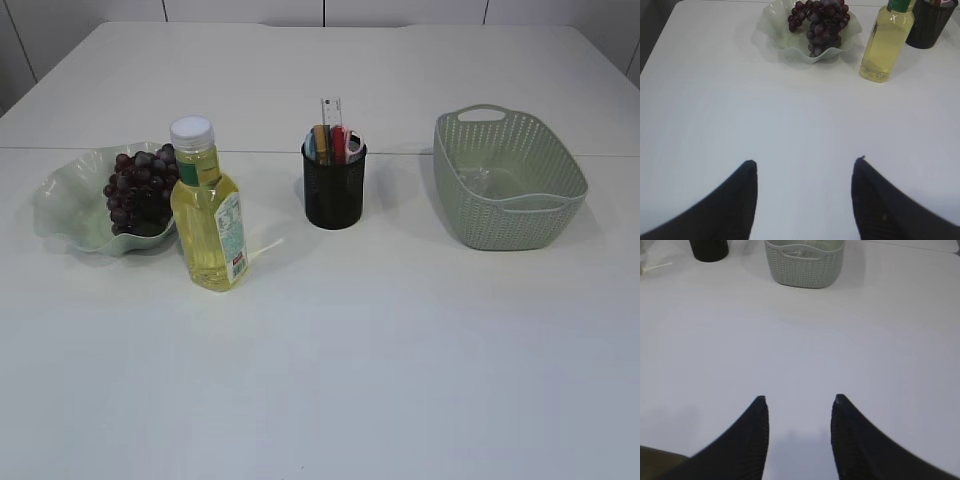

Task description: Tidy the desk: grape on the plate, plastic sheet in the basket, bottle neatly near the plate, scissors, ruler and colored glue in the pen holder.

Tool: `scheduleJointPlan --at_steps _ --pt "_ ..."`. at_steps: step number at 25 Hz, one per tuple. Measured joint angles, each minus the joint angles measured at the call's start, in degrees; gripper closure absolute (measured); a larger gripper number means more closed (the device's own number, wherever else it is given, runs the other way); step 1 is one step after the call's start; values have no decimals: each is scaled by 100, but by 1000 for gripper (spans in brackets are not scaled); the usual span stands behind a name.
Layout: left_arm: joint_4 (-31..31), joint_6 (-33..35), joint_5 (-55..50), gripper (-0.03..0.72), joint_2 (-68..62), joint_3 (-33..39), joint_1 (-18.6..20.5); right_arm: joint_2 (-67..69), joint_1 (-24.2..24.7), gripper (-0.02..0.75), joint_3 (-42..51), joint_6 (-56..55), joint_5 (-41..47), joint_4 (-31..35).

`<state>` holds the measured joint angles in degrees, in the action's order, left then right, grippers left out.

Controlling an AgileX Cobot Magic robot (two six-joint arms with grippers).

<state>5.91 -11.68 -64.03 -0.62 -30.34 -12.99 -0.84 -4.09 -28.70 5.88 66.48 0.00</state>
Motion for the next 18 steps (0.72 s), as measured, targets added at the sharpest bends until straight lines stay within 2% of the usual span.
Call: scheduleJointPlan --at_steps 4,18 --pt "20 0 0 253 0 0 0 0 0 406 0 0 0 -213" --pt "22 0 16 253 0 0 0 0 -21 414 0 5 0 -223"
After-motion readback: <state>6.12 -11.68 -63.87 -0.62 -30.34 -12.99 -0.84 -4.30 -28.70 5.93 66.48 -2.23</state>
